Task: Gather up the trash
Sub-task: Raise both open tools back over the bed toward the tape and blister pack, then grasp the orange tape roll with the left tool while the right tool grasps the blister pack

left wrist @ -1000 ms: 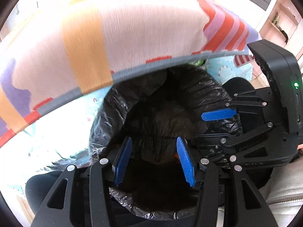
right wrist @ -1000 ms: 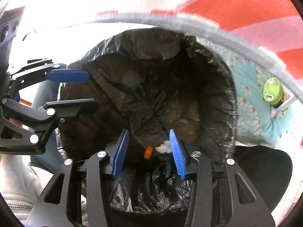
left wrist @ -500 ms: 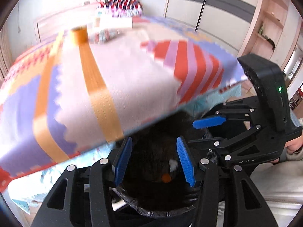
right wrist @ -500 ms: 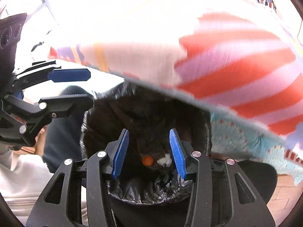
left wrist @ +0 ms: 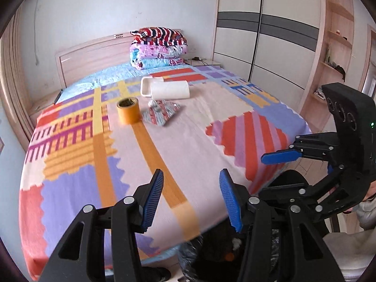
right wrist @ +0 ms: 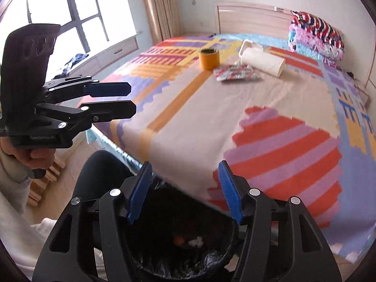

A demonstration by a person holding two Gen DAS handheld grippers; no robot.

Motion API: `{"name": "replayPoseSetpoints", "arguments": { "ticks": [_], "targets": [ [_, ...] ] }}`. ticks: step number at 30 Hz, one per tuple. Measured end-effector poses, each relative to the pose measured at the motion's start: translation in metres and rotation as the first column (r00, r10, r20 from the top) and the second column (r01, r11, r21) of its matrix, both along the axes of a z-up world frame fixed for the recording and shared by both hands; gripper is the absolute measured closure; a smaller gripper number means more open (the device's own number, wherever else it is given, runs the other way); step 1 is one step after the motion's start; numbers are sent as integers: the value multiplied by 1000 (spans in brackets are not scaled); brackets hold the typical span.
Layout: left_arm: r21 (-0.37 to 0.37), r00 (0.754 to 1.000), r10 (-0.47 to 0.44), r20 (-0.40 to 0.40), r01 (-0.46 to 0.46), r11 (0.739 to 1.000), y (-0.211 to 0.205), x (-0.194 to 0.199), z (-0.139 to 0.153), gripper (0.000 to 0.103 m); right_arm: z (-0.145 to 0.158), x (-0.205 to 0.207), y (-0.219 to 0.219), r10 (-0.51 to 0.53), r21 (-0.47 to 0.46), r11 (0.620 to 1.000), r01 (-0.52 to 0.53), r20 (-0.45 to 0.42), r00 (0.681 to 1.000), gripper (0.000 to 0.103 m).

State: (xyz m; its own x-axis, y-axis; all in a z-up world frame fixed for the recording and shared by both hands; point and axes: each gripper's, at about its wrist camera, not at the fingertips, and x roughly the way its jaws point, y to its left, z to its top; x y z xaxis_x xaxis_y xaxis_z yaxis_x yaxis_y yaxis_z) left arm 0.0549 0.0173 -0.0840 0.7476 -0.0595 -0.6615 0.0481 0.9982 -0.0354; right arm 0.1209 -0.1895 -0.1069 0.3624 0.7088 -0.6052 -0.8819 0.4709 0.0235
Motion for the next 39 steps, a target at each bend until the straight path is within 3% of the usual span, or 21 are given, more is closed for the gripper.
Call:
{"name": "replayPoseSetpoints", "arguments": {
  "ticks": [2, 10, 19, 33, 39],
  "targets": [
    [11, 1000, 16, 6, -16, 1000, 7, 9, 2, 49, 5, 8, 4, -8, 10, 1000, 8, 0, 1000, 42],
    [32, 999, 46, 29, -47, 998, 36, 45, 12, 49, 29, 42, 25, -43, 45, 998, 43, -17, 999, 41],
    [13, 993, 117, -7, -117, 993, 69, 99, 1, 49, 42, 83, 51, -91, 72, 993, 98, -100, 991, 36],
    [41, 988, 144, -63, -141, 989, 99, 175, -23, 49, 32, 148, 93, -145, 50, 986, 161, -227, 963, 36],
    [29, 985, 157, -67, -155, 987, 109, 186, -29, 49, 27, 163, 106, -148, 28, 987, 157, -210, 966, 36]
  ]
}}
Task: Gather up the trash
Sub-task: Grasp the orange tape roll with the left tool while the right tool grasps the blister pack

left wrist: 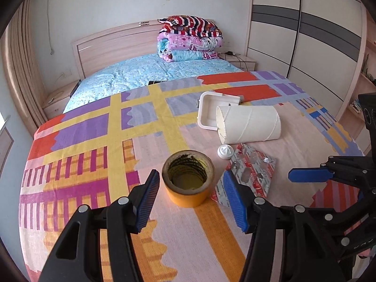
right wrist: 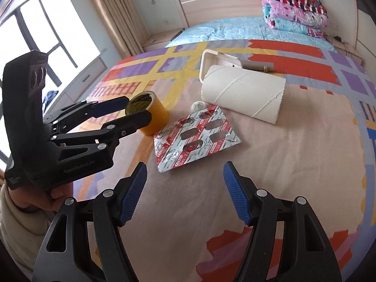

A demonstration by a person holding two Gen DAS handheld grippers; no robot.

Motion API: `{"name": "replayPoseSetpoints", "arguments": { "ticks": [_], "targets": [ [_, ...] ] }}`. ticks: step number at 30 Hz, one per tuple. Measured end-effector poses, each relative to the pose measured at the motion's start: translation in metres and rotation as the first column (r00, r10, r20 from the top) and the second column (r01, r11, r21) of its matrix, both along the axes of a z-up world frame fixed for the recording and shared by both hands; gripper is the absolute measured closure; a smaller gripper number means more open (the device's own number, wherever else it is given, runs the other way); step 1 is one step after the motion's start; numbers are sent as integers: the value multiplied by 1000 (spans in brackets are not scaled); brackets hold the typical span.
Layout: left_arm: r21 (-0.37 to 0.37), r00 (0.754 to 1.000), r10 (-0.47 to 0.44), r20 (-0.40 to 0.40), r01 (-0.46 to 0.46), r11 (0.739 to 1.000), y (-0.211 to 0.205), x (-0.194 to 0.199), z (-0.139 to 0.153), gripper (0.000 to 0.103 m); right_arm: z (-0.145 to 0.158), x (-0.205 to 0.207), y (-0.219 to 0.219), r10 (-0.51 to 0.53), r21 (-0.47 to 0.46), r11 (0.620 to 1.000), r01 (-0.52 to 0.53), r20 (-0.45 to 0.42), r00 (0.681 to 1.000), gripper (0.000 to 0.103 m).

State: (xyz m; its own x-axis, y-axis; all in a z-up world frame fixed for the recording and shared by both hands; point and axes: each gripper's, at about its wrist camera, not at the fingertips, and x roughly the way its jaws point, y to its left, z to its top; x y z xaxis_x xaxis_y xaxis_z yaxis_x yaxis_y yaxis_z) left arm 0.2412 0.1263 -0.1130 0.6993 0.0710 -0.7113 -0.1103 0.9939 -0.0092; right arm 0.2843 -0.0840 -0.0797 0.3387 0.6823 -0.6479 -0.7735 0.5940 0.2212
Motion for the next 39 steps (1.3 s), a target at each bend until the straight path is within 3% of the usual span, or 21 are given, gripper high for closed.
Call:
{"name": "replayPoseSetpoints", "arguments": {
  "ticks": [7, 10, 14, 17, 24, 27, 36, 39],
  "targets": [
    [-20, 1000, 5, -1, -5, 1000, 8, 1, -9, 49, -1, 6, 5, 5, -5, 1000, -5, -12, 1000, 36],
    [-42, 1000, 2, 4, -2, 999, 11, -2, -10, 58, 0, 6, 8, -1, -13, 1000, 1, -4, 1000, 36],
    [-51, 1000, 25, 13, -24, 998, 19, -10, -10, 58, 0, 13, 15, -29, -21, 999, 28, -27, 999, 36],
    [-42, 999, 33, 13, -33, 999, 25, -17, -10, 58, 1, 18, 20, -51, -13, 999, 51, -51, 997, 27],
    [-38, 999, 46, 11, -45, 998, 31, -34, -10, 58, 11, 27, 42, -113, -4, 994, 113, -88, 990, 27],
    [-34, 999, 49, 13, -49, 998, 32, -40, -9, 58, 13, 24, 55, -121, -18, 993, 121, -65, 990, 27],
    [-23, 998, 55, 34, -55, 998, 27, -61, -3, 58, 1, 8, 79, -180, -117, 974, 195, 127, 975, 26],
    [-28, 998, 56, 36, -55, 998, 24, -67, -3, 58, 0, 9, 77, -190, -124, 970, 209, 147, 971, 27]
  ]
}}
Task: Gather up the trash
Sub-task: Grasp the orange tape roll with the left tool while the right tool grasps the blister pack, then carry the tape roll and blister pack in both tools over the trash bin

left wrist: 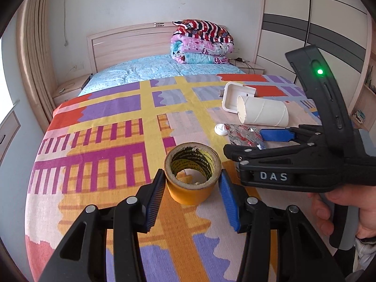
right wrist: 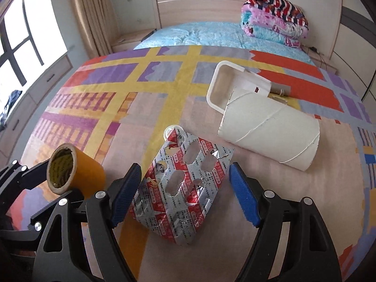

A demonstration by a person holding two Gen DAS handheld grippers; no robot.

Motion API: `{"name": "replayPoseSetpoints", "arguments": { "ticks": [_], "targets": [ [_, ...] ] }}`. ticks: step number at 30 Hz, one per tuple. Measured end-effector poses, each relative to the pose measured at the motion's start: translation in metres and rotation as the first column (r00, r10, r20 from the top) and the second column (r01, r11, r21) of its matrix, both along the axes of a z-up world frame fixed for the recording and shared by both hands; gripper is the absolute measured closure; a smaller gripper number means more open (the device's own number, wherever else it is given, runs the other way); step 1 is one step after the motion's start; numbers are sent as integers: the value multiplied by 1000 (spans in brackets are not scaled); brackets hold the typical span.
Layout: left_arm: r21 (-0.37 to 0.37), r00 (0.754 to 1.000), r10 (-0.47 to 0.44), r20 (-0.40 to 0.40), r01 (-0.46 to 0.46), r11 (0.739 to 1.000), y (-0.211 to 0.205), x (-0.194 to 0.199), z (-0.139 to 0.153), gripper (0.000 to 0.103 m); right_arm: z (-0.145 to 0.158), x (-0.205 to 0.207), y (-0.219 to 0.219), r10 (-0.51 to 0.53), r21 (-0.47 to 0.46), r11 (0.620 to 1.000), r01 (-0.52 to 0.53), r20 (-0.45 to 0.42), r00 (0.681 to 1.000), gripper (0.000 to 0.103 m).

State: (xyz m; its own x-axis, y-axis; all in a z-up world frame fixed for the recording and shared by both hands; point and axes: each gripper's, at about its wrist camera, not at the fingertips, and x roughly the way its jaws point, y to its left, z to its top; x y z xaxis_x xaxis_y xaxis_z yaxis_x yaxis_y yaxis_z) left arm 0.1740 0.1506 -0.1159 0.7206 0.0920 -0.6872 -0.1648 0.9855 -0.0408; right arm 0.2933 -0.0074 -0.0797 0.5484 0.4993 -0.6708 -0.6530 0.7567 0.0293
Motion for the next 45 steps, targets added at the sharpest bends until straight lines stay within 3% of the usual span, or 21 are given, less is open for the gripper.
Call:
{"name": "replayPoseSetpoints", "arguments": {
  "ticks": [4, 8, 24, 37, 45],
  "targets": [
    [3, 1000, -8, 6, 8, 1000, -6, -5, 2, 58, -2, -1, -5, -1, -19, 1000, 2, 23, 1000, 34],
    [2, 1000, -19, 13, 19, 1000, -13, -9, 7, 58, -1, -2, -15, -4, 15, 1000, 4, -8, 1000, 42],
    [30, 997, -52, 60, 50, 998, -55, -38, 36, 58, 16, -43, -71, 56, 88, 995, -56, 8, 998, 43],
    [40, 988, -133, 72, 131, 991, -119, -79, 38, 58, 10, -116, -138, 164, 47, 985, -169, 83, 983, 43],
    [28, 978, -195, 79, 193, 981, -156, -105, 35, 58, -3, -153, -180, 219, 42, 974, -223, 84, 972, 43]
  ]
}}
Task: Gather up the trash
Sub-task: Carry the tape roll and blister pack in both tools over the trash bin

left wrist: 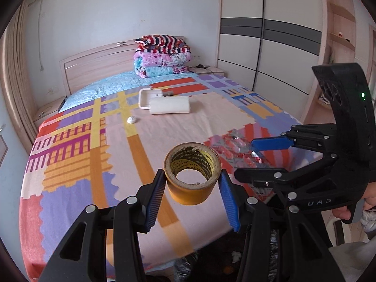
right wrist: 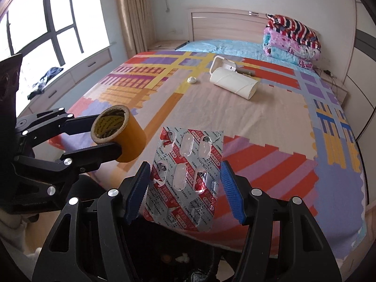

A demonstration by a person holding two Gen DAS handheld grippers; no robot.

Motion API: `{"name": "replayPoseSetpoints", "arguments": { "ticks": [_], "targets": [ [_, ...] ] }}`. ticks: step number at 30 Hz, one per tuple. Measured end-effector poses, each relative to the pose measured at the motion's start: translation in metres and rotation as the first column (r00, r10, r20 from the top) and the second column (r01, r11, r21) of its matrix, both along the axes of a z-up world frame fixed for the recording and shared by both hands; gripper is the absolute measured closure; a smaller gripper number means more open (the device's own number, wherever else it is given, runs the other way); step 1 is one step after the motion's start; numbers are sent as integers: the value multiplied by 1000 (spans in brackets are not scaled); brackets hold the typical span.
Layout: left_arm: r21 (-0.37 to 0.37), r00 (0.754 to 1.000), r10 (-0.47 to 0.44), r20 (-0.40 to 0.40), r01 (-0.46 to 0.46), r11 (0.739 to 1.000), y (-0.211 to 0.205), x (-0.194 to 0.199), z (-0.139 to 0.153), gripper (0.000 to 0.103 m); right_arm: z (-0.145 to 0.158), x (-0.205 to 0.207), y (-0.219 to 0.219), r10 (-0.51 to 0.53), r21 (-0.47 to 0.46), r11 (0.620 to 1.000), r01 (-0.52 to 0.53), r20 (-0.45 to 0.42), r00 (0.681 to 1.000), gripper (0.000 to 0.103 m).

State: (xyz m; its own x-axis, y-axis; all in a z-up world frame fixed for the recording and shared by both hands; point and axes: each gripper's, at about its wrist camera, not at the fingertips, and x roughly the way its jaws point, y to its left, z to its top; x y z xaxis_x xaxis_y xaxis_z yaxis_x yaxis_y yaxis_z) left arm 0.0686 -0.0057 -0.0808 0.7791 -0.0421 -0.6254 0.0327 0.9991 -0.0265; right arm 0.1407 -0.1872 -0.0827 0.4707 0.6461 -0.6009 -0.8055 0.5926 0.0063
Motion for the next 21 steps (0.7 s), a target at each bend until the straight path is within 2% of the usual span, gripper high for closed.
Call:
{"name": "replayPoseSetpoints", "arguments": {
  "ticks": [6, 11, 16, 21],
  "targets": [
    [-90, 998, -53, -42, 49, 995, -18, -23, -17, 58, -24, -21, -26, 38, -20, 999, -39, -48, 998, 42],
    [-94, 991, -102, -92, 94, 991, -35, -38, -38, 58, -57, -32, -36, 74, -68, 994, -81, -106, 992, 42],
    [-64, 972, -145, -186, 136, 989, -52, -46, -72, 58, -87, -38, -38, 65, -122, 989, -82, -134, 989, 42],
    [-67, 951, -131, -280, 117, 991, -54, -46, -111, 58, -115, -31, -33, 46, -163, 983, -78, -191, 981, 42]
  ]
}}
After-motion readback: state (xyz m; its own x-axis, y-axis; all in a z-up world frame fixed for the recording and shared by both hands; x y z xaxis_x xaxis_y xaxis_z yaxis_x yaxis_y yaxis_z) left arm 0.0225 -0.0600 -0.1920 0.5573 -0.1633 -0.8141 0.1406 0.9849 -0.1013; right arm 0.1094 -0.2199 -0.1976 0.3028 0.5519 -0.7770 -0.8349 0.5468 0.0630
